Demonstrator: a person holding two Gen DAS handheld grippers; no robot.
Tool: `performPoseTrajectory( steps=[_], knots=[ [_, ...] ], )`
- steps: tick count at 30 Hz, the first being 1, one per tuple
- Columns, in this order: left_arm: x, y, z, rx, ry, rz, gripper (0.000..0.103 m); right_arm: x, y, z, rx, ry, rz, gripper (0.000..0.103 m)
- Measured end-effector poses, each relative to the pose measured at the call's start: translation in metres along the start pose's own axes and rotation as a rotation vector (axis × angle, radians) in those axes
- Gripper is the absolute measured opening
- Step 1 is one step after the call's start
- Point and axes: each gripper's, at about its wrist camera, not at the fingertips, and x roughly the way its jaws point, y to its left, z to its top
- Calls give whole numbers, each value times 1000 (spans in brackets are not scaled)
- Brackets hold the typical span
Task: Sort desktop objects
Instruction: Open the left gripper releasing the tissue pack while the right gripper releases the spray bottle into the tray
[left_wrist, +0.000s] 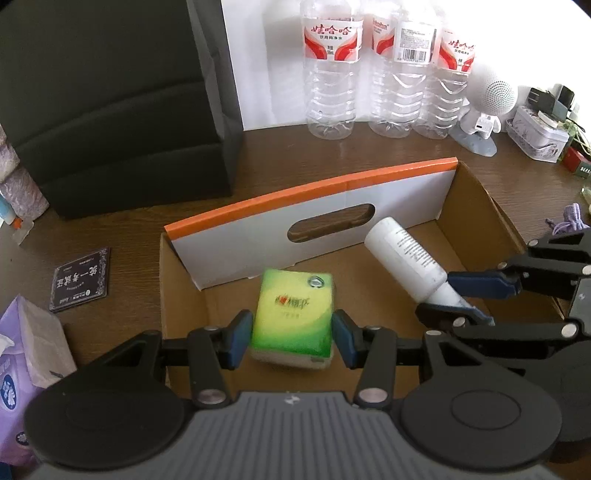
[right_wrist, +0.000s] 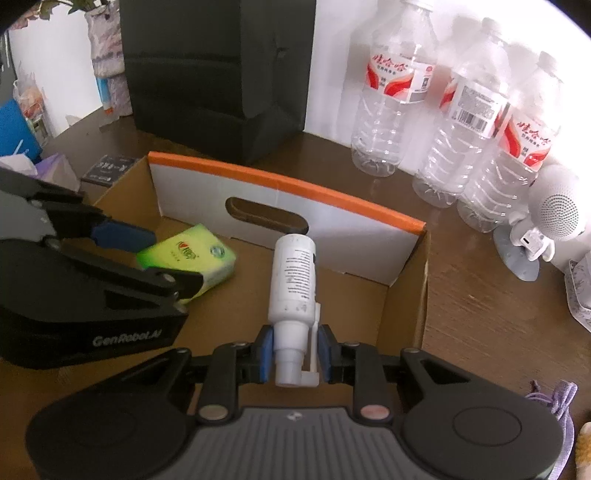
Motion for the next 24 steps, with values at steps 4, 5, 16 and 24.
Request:
performPoseTrajectory(
  steps=[4,5,16,24],
  knots=[
    [1,0,1,-4,-2,6,49,2,0,0,2,2,-6,24],
    [1,-1,1,-4,-3,7,49,3,0,0,5,2,-7,24],
    [-18,3,1,-23,-50,21,74,-11,2,1,0,-40,-14,57],
    [-51,3,-1,-27,-95,39,87,-43,6,-2,-9,-82,-18,67]
  ],
)
